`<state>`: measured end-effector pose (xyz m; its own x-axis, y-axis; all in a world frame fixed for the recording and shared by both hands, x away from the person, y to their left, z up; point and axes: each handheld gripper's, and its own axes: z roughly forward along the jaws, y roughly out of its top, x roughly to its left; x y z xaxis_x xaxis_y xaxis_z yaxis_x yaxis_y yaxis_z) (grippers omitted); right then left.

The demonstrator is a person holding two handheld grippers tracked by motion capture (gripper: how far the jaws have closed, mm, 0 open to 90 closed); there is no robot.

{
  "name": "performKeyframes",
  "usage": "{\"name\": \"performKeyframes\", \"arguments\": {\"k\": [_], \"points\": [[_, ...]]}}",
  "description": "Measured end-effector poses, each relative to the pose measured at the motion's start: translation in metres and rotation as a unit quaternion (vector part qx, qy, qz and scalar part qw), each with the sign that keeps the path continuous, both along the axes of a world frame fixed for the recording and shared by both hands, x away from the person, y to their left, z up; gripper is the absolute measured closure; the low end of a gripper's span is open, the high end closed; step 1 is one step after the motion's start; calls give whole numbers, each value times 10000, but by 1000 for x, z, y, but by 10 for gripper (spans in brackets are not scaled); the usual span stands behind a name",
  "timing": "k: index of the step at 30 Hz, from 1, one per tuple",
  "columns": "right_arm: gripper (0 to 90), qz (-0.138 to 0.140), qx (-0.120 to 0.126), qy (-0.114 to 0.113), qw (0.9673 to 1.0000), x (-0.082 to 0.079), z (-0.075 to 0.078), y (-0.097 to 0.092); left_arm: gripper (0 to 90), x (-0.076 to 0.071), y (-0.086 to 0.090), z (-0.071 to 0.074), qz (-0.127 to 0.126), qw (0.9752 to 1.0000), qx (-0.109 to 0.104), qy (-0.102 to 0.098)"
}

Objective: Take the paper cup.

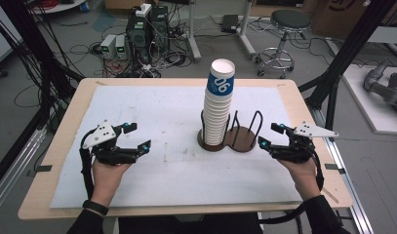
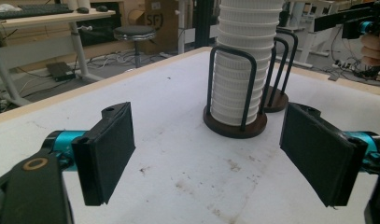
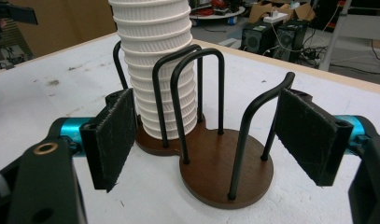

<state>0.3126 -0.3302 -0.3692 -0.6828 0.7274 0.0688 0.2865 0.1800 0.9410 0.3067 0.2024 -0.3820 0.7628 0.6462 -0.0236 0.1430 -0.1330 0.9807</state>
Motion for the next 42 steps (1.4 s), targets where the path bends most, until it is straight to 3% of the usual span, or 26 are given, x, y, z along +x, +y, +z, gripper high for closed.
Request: {"name": "performKeyframes", "arguments": {"k": [7, 12, 16, 20, 22, 32, 38, 42], "points": [[216, 80, -3, -26, 10000, -1, -1, 1, 178, 0, 1, 0, 36, 10000, -6, -25], [201, 139, 54, -48, 9999, -4, 1, -1, 169, 3, 1, 0, -35, 9999, -151, -3], [180, 70, 144, -248, 9996, -7, 4, -3, 169, 3, -2, 0, -97, 9999, -110, 6], [180, -23, 247, -307, 9992, -5, 7, -1, 169, 3, -4, -1, -131, 9999, -87, 24], [180, 23, 326, -458, 9984, -4, 11, 4, 169, 2, -3, -1, -163, 9998, -79, 26], [179, 382, 226, -557, 9975, 8, 27, 25, 167, 2, -1, -2, -188, 9997, -148, 63], [179, 510, 259, -513, 9970, 21, 35, 40, 165, 2, -3, -2, -260, 9996, -118, 87], [179, 570, 140, -476, 9971, 33, 38, 54, 158, 0, -3, -2, -278, 9995, -103, 88]]}}
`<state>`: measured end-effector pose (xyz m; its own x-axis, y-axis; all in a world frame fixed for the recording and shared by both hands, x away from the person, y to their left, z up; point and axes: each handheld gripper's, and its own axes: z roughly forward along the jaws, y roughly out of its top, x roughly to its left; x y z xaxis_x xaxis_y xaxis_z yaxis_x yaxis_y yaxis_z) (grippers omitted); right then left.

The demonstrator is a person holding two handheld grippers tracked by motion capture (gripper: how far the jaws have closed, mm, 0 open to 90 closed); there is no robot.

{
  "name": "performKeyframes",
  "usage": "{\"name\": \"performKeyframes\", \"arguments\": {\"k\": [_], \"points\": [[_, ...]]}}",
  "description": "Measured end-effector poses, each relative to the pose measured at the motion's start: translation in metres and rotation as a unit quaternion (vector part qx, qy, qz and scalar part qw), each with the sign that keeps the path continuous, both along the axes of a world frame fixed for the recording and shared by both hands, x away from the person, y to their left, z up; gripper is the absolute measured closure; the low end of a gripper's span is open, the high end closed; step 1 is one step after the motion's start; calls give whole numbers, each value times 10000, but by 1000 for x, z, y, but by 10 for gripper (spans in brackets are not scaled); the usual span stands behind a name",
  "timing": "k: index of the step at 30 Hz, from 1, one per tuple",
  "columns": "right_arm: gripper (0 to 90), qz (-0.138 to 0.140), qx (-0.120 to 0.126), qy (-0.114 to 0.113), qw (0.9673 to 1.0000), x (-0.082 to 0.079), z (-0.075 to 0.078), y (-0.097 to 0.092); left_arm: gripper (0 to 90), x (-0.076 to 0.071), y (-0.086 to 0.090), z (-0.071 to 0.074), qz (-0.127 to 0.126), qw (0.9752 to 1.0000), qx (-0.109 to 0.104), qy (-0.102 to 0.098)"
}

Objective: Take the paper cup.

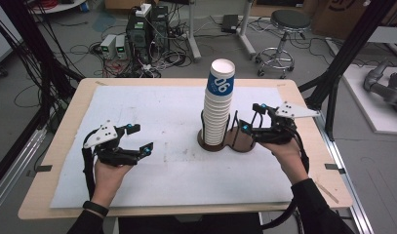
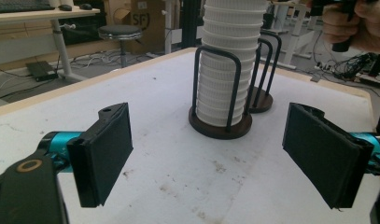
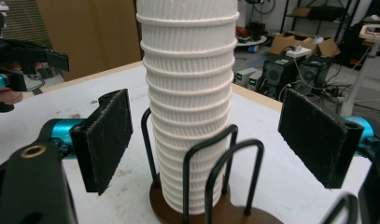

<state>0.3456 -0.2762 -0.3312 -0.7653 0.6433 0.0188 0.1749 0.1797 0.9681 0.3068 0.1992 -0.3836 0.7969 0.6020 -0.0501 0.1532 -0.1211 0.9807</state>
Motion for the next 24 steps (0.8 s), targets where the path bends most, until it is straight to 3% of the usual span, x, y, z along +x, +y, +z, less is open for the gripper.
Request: {"name": "performKeyframes", "arguments": {"k": [6, 11, 15, 24], "points": [[179, 227, -148, 78, 9996, 22, 5, 23, 157, -2, 1, 0, 39, 10000, 23, 9], [179, 303, -120, 84, 9994, 33, 9, 35, 158, -3, 3, -2, 47, 10000, 14, 30], [179, 410, -102, 300, 9987, 48, 12, 46, 158, -5, 4, -2, 49, 10000, 29, 38], [138, 480, -198, 363, 9980, 58, 13, 59, 158, -7, 6, -3, 61, 10000, 1, 64]]}}
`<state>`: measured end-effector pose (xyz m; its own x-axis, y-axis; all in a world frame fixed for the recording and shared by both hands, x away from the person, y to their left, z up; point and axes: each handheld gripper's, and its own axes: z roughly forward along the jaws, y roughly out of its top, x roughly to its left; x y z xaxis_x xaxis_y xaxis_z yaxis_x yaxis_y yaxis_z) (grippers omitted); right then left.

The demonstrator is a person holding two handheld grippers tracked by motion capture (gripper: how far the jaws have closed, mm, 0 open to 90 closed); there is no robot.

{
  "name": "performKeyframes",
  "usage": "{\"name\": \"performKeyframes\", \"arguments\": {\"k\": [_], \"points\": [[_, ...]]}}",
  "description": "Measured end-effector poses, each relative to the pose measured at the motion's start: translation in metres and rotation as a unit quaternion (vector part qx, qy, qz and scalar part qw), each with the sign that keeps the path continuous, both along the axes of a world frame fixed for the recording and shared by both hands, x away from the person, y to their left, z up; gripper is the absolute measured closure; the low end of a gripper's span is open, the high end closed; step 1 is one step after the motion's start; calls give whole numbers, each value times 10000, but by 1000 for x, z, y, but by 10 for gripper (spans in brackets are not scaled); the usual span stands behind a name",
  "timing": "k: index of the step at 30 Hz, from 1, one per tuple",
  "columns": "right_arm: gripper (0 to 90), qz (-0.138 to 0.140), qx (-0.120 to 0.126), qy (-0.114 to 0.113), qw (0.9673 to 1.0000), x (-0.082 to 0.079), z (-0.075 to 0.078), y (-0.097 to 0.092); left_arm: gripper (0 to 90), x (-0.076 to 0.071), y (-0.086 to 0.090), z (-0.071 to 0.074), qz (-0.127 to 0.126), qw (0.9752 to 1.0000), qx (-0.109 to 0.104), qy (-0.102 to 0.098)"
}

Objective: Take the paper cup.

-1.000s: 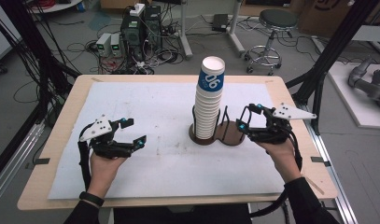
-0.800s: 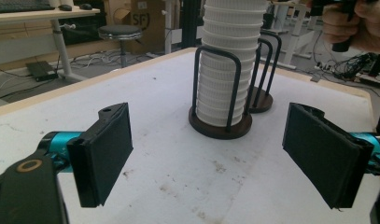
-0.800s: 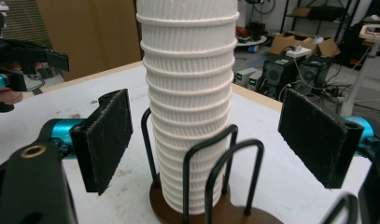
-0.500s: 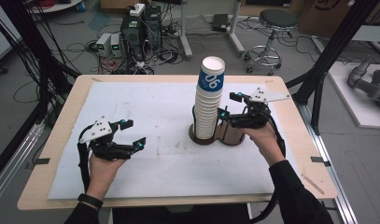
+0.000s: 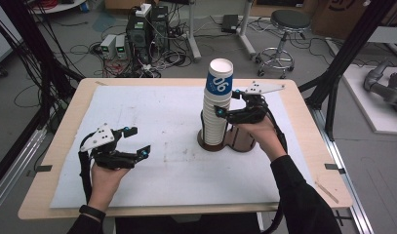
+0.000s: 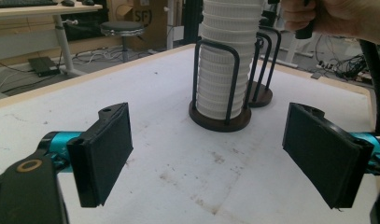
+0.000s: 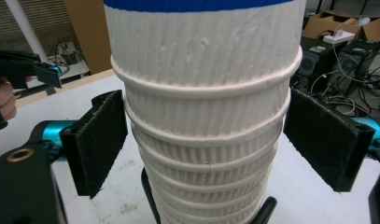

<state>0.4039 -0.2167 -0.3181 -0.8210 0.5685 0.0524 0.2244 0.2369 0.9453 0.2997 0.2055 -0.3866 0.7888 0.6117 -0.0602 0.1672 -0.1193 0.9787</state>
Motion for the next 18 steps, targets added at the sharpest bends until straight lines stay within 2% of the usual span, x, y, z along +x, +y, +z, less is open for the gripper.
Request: {"name": "performKeyframes", "arguments": {"k": [2, 14, 16, 18], "points": [[137, 4, 16, 46, 10000, 1, 0, 0, 158, 0, 0, 0, 9, 10000, 0, 12], [142, -10, -131, -34, 9999, 0, 1, 1, 158, 1, -3, 3, -55, 10000, -19, -13], [143, -22, -131, -53, 9999, 0, 1, 1, 158, 2, -5, 6, -88, 9999, -48, -19], [143, -25, -155, -82, 9998, 0, 1, 1, 158, 4, -7, 11, -192, 9997, -172, -2]]}}
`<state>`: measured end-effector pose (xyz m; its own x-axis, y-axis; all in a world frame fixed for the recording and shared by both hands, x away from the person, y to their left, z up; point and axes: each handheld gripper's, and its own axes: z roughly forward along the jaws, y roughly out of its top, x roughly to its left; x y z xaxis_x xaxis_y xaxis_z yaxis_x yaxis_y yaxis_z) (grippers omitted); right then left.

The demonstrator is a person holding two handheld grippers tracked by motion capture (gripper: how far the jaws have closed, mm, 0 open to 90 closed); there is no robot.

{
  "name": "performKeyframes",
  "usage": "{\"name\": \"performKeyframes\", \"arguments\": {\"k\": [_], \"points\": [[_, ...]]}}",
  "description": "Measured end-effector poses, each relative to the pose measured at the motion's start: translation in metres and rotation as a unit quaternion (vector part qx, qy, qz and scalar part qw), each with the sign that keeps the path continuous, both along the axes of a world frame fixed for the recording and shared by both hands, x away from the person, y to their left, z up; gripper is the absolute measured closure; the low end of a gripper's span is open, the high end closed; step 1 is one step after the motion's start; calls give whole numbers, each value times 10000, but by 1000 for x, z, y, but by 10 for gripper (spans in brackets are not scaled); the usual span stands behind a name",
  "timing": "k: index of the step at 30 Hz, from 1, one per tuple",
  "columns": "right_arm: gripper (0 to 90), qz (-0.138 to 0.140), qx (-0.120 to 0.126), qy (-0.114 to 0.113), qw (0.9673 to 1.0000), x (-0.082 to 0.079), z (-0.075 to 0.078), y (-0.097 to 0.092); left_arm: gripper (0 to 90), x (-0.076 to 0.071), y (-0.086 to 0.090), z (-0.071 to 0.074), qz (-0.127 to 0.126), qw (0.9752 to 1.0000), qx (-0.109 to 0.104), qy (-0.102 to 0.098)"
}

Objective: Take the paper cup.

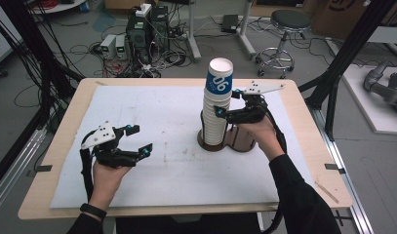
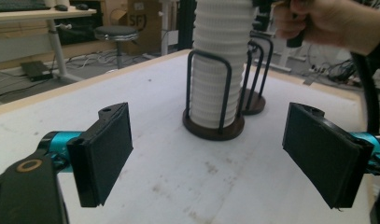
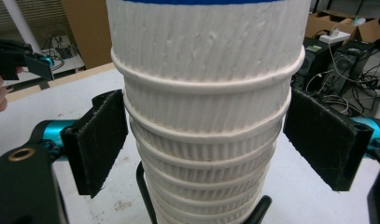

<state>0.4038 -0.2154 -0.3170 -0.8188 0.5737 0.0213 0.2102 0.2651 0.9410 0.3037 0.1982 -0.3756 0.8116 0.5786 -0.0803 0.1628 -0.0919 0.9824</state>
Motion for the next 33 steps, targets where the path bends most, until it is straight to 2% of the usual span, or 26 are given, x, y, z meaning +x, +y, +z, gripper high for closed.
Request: {"name": "performKeyframes", "arguments": {"k": [8, 11, 14, 15, 23, 27, 33], "points": [[148, -41, -41, -34, 10000, -1, 1, -1, 158, 11, -14, 21, -300, 9993, -221, -9], [150, -54, -12, -49, 10000, -1, 0, -1, 158, 16, -21, 31, -358, 9992, -164, -31], [151, -77, 24, -62, 9999, -1, 0, -1, 158, 25, -32, 46, -455, 9987, -235, 46], [151, -77, 24, -62, 9999, -1, 0, -1, 158, 25, -32, 46, -455, 9987, -235, 46], [151, -73, -12, -104, 9999, -3, 0, 0, 157, 47, -59, 82, -591, 9978, -291, -15], [152, -78, -28, -112, 9999, -4, 0, 0, 158, 58, -76, 99, -659, 9974, -301, -50], [152, -82, -11, -136, 9999, -4, 0, -1, 157, 76, -108, 123, -800, 9966, -93, -181]]}}
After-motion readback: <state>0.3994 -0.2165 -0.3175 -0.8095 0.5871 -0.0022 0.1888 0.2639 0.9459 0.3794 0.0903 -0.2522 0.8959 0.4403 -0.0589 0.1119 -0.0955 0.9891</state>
